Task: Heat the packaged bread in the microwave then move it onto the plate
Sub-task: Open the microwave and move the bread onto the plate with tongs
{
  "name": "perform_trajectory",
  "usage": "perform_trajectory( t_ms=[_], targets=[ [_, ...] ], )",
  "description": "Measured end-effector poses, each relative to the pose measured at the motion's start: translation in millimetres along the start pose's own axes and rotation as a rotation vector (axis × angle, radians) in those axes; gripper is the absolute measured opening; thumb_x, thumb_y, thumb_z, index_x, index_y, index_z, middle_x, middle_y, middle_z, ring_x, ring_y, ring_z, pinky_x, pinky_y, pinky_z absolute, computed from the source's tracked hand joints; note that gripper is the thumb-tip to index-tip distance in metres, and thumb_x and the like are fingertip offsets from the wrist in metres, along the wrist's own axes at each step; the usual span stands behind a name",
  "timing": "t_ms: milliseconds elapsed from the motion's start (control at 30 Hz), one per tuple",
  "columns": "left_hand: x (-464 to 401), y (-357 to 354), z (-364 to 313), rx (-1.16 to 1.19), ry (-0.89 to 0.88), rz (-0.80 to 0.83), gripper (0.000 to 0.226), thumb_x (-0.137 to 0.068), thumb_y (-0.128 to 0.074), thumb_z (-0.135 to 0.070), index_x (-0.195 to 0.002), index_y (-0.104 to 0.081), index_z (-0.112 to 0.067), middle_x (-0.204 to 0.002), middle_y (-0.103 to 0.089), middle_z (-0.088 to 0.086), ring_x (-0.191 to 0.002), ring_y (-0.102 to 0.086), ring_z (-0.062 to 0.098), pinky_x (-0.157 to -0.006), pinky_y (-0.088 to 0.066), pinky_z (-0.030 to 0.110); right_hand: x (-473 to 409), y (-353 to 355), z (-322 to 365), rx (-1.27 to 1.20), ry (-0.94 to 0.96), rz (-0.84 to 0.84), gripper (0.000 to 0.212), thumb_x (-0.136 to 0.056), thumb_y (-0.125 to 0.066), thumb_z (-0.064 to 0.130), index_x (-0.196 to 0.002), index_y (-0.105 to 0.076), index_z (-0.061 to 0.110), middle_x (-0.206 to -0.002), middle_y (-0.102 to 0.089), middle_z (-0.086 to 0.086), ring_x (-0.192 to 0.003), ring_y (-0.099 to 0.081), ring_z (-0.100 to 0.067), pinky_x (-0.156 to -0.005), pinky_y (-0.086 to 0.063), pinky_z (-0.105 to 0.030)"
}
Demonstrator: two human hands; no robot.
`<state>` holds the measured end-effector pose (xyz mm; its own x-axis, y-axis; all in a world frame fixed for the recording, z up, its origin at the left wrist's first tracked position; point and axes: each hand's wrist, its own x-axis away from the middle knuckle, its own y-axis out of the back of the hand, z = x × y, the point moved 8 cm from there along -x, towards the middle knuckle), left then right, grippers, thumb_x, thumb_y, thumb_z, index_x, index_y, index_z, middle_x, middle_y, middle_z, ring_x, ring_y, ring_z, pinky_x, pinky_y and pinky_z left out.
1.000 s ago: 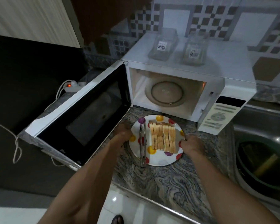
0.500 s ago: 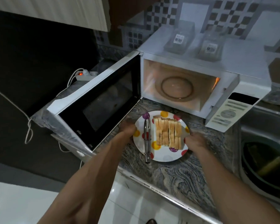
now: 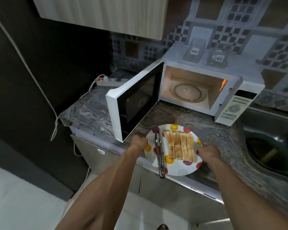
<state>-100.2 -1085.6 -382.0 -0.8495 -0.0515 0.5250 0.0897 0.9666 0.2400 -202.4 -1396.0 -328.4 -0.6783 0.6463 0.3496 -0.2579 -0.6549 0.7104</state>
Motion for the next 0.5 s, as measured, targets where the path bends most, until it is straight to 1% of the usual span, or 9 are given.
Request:
perform_trajectory(
  t_ms=[67,133,200,267,300,333,400,433,500],
  targets=[
    [19,19,11,0.020,-0.006,-0.012,0.023,-0.085,-0.053,0.000,-0.106,-0.063,0.000,-0.096,-0.067,0.021,-0.081,-0.065,0.032,-0.072,-0.059,0.049,27,-8,-2,0.009,0.015,0.003,0.015,-0.087,-0.060,0.019,-0.092,-0.068,0.007,-0.095,-0.066,-0.017,-0.087,-0.063,-0.032,-0.075,-0.050,-0.034],
    [36,39,29,0.016,0.007,-0.009,0.011,-0.086,-0.052,0.000,-0.093,-0.061,-0.002,-0.087,-0.064,0.019,-0.070,-0.060,0.028,-0.059,-0.055,0.039,53,-21,-4,0.054,0.011,0.030,0.019,-0.091,-0.059,0.017,-0.093,-0.070,0.002,-0.097,-0.066,-0.020,-0.087,-0.062,-0.032,-0.071,-0.044,-0.031],
    [51,61,46,0.033,0.018,-0.027,0.007,-0.086,-0.052,0.002,-0.085,-0.058,-0.002,-0.080,-0.060,0.017,-0.061,-0.057,0.026,-0.050,-0.047,0.032,75,-37,-6,0.066,0.004,0.053,0.019,-0.090,-0.060,0.015,-0.089,-0.070,0.000,-0.102,-0.069,-0.024,-0.094,-0.065,-0.035,-0.073,-0.048,-0.033],
    [59,91,70,0.091,0.032,-0.059,0.009,-0.084,-0.053,0.003,-0.090,-0.060,0.002,-0.079,-0.060,0.019,-0.064,-0.059,0.026,-0.050,-0.046,0.031,102,-56,-2,0.052,0.018,0.066,0.015,-0.083,-0.063,0.015,-0.074,-0.064,0.003,-0.095,-0.068,-0.024,-0.086,-0.065,-0.033,-0.071,-0.049,-0.034],
    [64,110,82,0.116,0.039,-0.079,0.011,-0.084,-0.054,0.002,-0.093,-0.061,0.002,-0.082,-0.061,0.019,-0.069,-0.061,0.026,-0.052,-0.048,0.031,114,-72,0,0.067,0.024,0.086,0.015,-0.078,-0.063,0.016,-0.073,-0.063,0.002,-0.094,-0.069,-0.024,-0.085,-0.066,-0.032,-0.069,-0.050,-0.034],
    [64,128,94,0.140,0.044,-0.100,0.010,-0.085,-0.056,-0.002,-0.093,-0.062,0.001,-0.084,-0.063,0.020,-0.072,-0.062,0.025,-0.054,-0.049,0.032,122,-86,3,0.075,0.035,0.107,0.017,-0.076,-0.063,0.017,-0.077,-0.064,0.000,-0.096,-0.070,-0.024,-0.086,-0.067,-0.033,-0.068,-0.051,-0.035],
    [71,157,110,0.155,0.064,-0.128,0.014,-0.085,-0.062,-0.008,-0.093,-0.066,0.003,-0.085,-0.065,0.018,-0.071,-0.062,0.023,-0.054,-0.049,0.031,136,-115,12,0.109,0.039,0.173,0.019,-0.080,-0.060,0.013,-0.086,-0.066,-0.004,-0.098,-0.069,-0.025,-0.092,-0.069,-0.037,-0.068,-0.050,-0.036],
    [77,177,116,0.172,0.071,-0.152,0.015,-0.086,-0.064,-0.008,-0.091,-0.065,0.006,-0.081,-0.064,0.017,-0.070,-0.061,0.022,-0.053,-0.048,0.030,142,-132,17,0.119,0.039,0.197,0.023,-0.082,-0.059,0.012,-0.094,-0.066,-0.006,-0.100,-0.068,-0.025,-0.095,-0.069,-0.038,-0.068,-0.050,-0.036],
    [86,214,124,0.180,0.080,-0.199,0.011,-0.088,-0.060,0.001,-0.079,-0.058,0.007,-0.072,-0.059,0.014,-0.074,-0.058,0.022,-0.055,-0.046,0.032,155,-165,32,0.164,0.060,0.262,0.031,-0.083,-0.058,0.014,-0.105,-0.067,-0.005,-0.107,-0.069,-0.021,-0.095,-0.069,-0.038,-0.069,-0.056,-0.037]
  ],
)
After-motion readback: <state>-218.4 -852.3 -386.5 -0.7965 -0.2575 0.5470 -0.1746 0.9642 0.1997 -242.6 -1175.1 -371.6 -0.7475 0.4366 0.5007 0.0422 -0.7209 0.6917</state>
